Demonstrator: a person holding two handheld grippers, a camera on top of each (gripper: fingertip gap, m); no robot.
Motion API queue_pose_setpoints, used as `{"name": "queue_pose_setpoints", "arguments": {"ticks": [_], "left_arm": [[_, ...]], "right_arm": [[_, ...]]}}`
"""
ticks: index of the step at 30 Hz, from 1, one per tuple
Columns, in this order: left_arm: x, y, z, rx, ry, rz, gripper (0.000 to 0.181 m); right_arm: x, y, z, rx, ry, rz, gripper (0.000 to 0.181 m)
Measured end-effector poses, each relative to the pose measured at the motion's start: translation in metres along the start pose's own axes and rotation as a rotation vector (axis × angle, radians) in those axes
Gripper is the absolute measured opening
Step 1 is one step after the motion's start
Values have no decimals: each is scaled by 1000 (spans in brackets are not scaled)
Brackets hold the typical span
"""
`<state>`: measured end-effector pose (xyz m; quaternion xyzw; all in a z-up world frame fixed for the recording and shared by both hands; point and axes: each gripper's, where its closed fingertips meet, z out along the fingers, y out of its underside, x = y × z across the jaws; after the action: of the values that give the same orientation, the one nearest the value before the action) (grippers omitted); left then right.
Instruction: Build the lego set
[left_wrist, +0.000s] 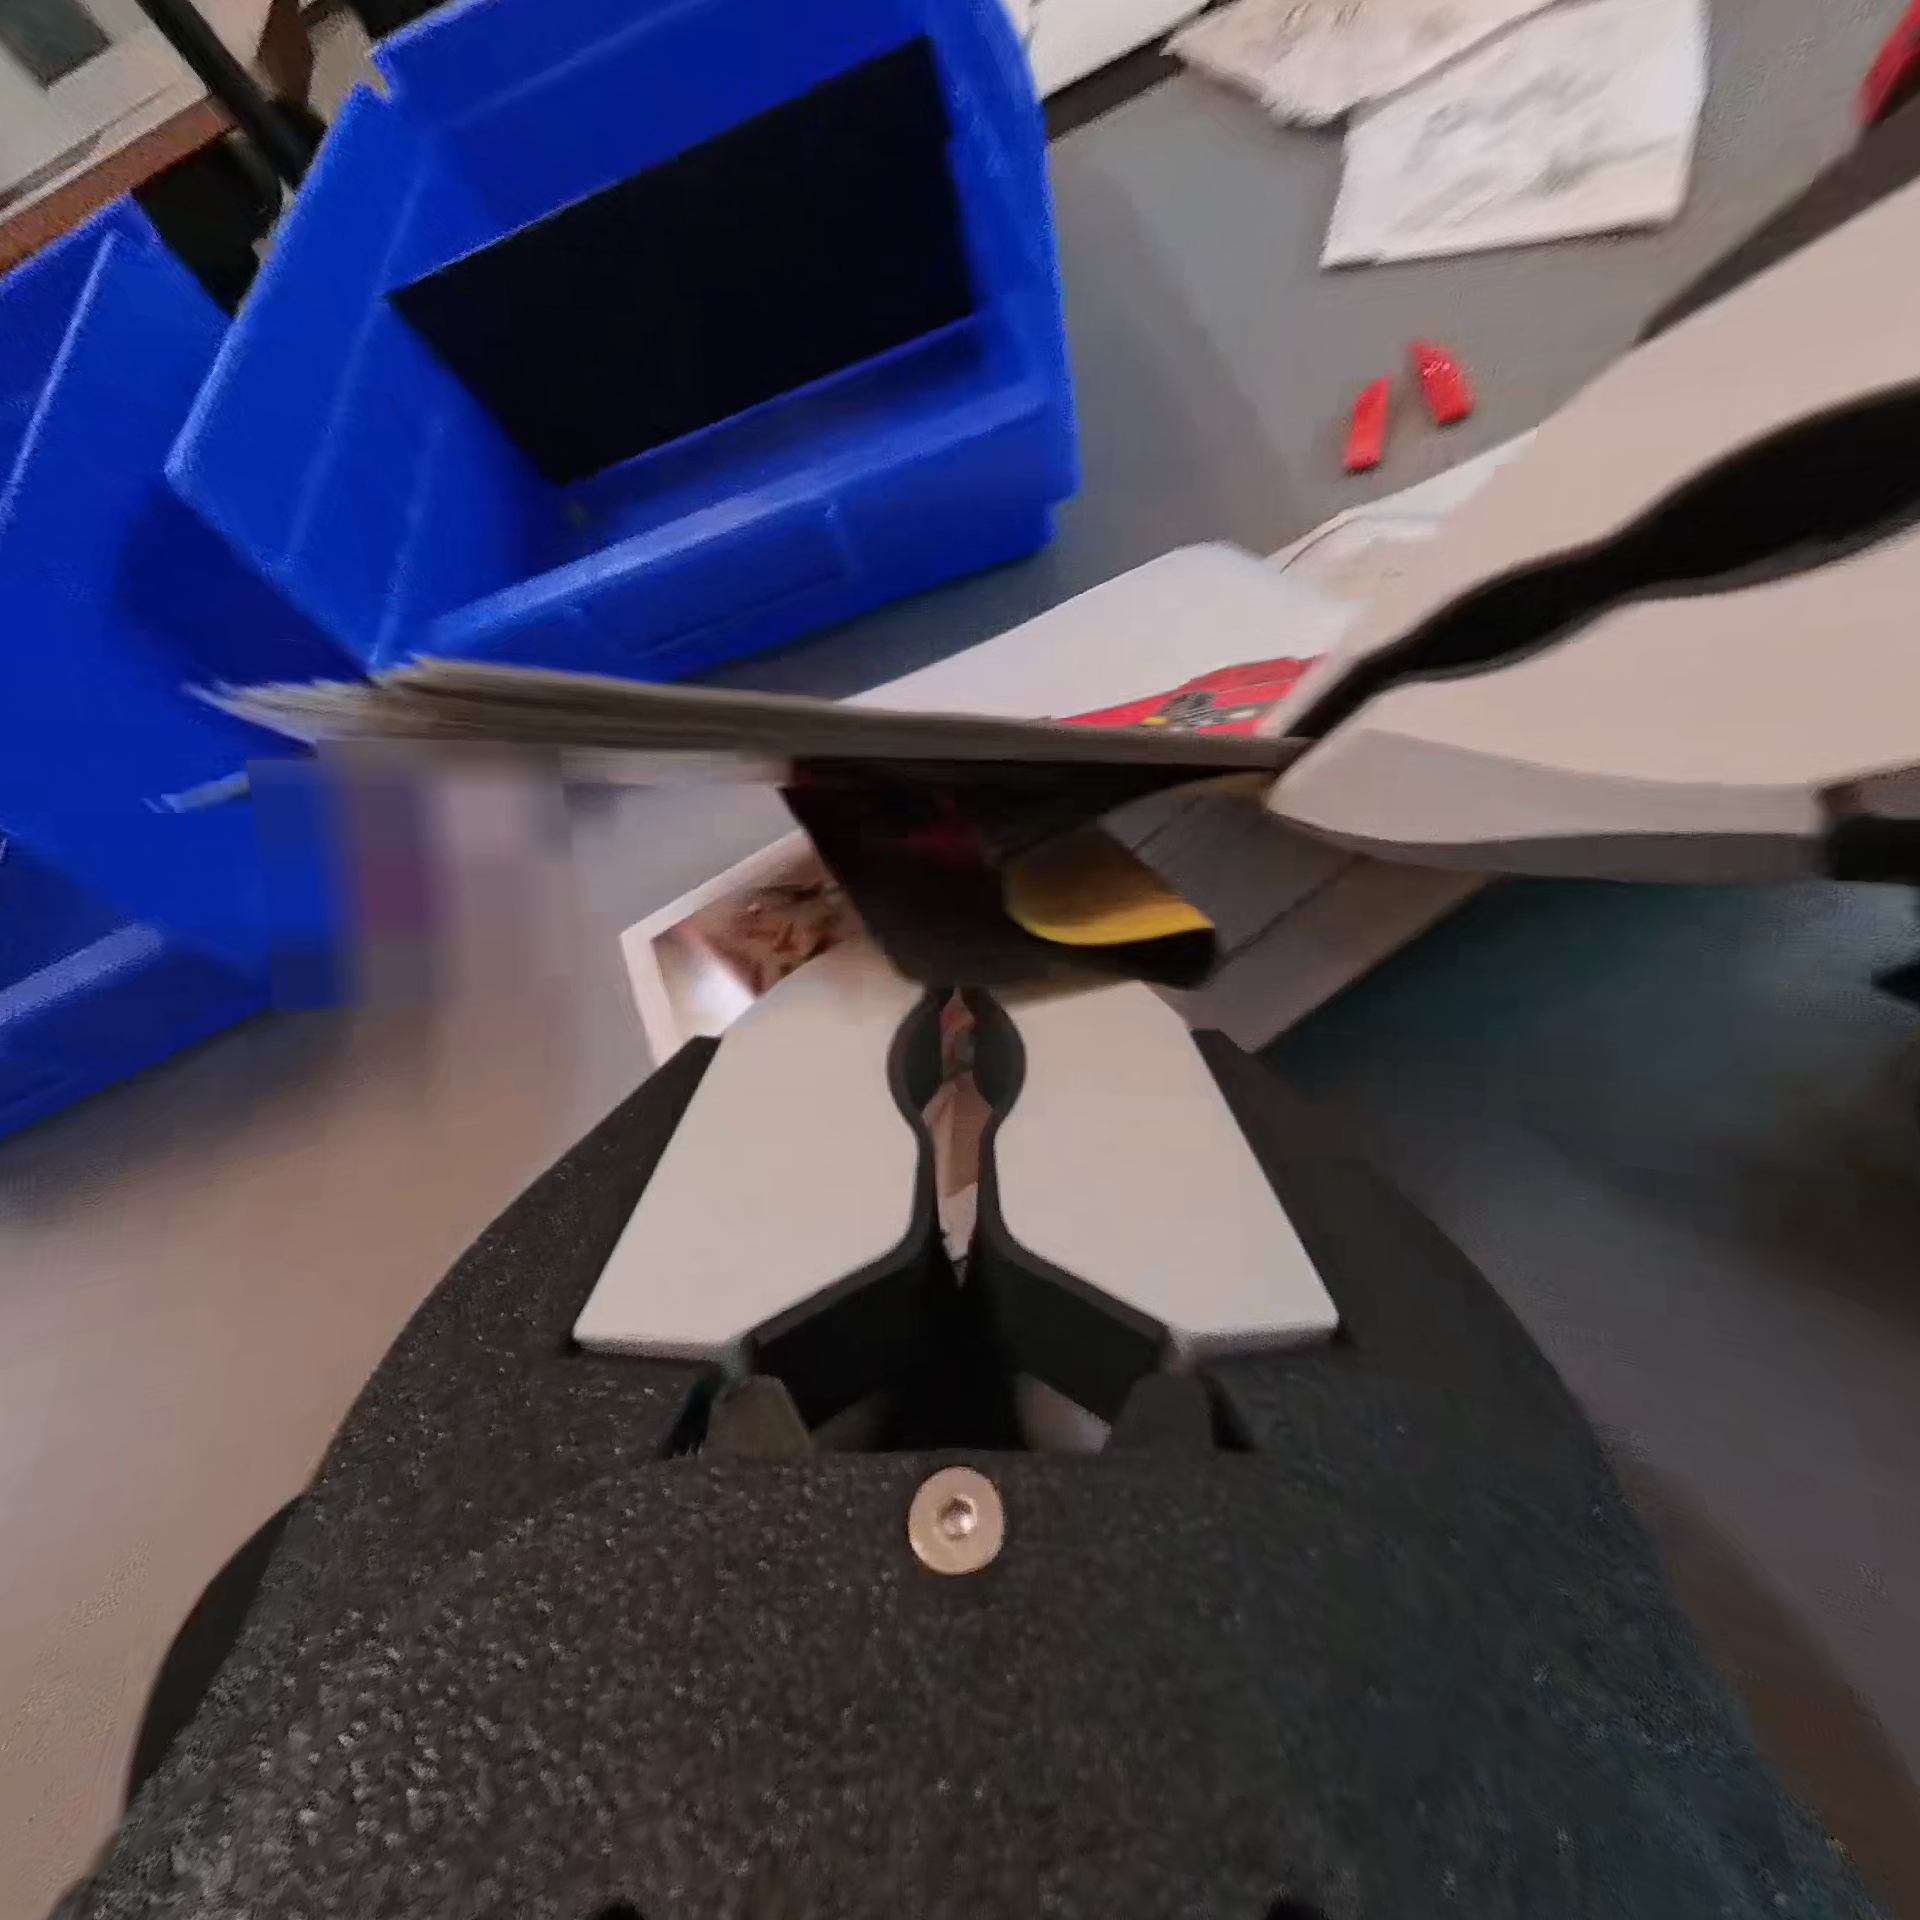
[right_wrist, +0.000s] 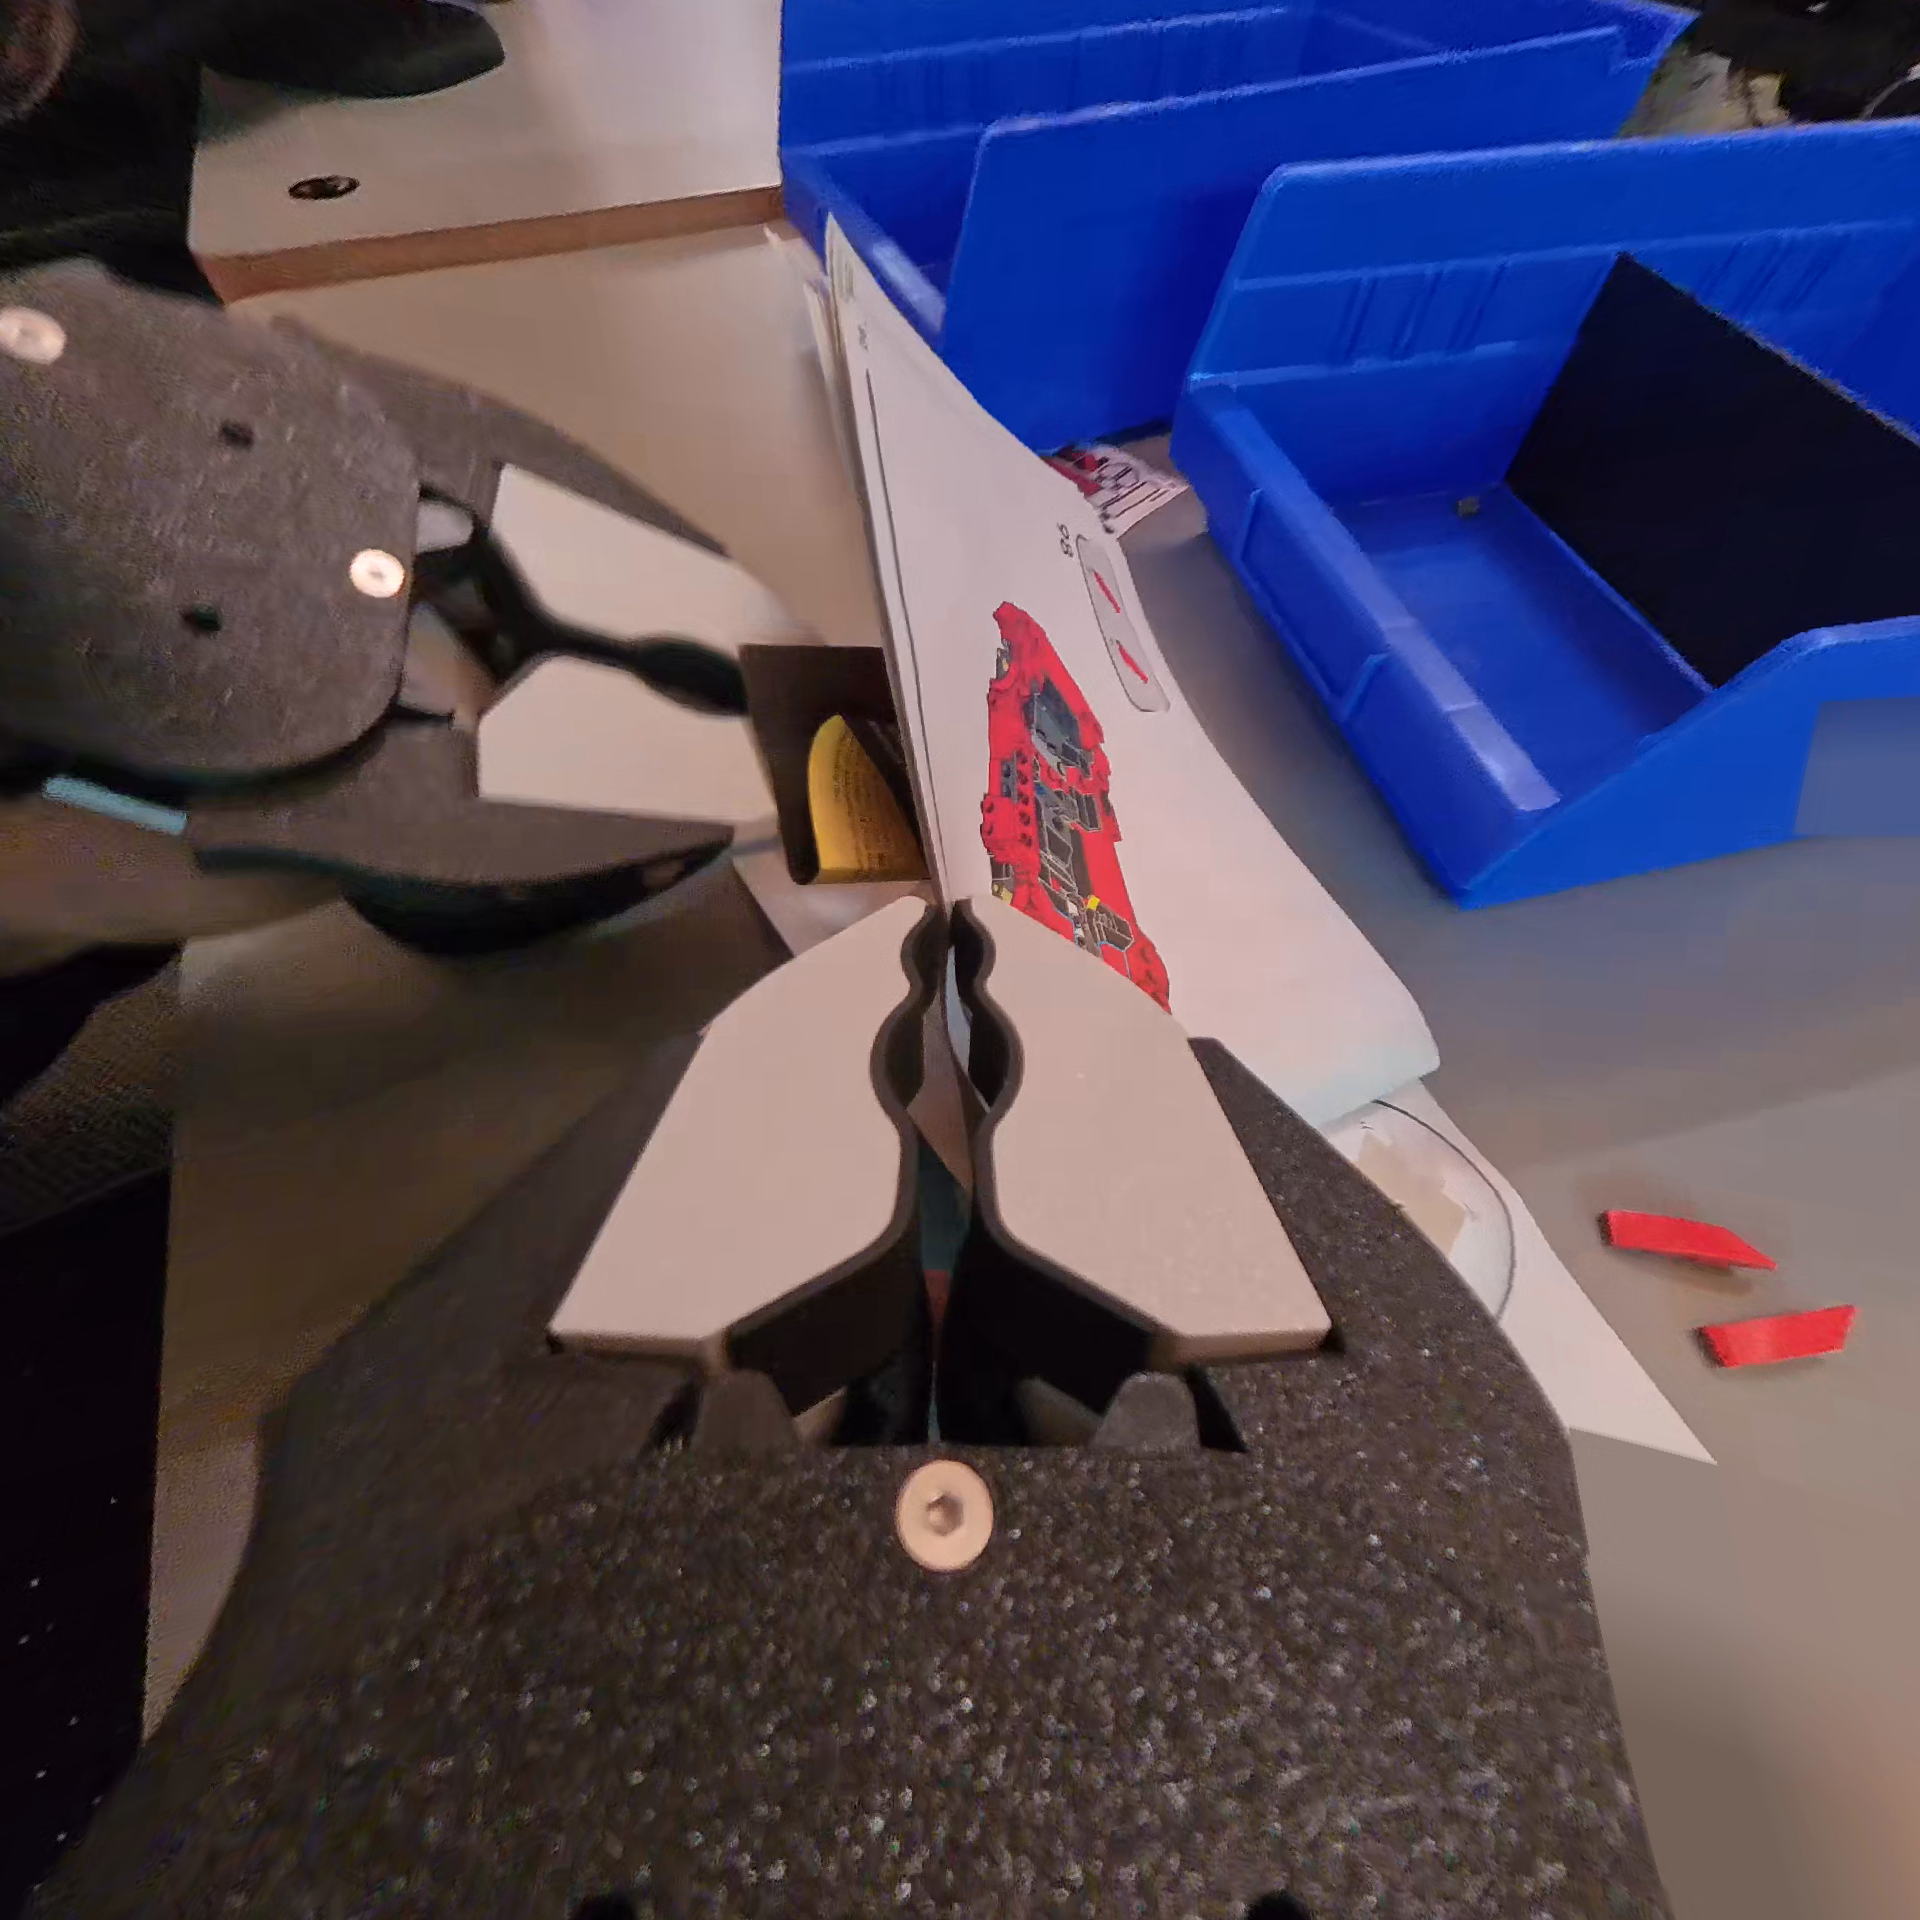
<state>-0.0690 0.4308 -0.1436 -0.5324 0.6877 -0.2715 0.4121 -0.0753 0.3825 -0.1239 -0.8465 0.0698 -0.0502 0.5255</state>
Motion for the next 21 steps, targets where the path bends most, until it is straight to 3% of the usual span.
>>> {"name": "queue_pose_setpoints", "arguments": {"ticks": [1, 5, 10, 12, 14, 16, 18, 21], "left_arm": [[-5, 4, 1, -25, 3, -4, 0], [-1, 11, 1, -42, 145, -132, 1], [-1, -21, -33, 188, 543, -712, 12], [-8, -23, -44, 202, 667, -894, 17], [-12, -20, -48, 164, 754, -975, 36], [-20, -11, -42, 93, 749, -971, 56], [-29, -2, -31, 23, 715, -945, 59], [-27, -2, -24, -57, 799, -966, 51]], "right_arm": [[-1, 3, 2, -10, -12, -1, 3], [-2, 3, 4, 31, -57, 107, 3], [6, -8, -5, 130, -72, 212, 3], [7, -9, -7, 148, -70, 228, 3], [7, -9, -7, 156, -75, 244, 3], [7, -9, -7, 161, -77, 256, 3], [7, -9, -7, 163, -73, 254, 3], [7, -9, -7, 165, -68, 252, 3]]}}
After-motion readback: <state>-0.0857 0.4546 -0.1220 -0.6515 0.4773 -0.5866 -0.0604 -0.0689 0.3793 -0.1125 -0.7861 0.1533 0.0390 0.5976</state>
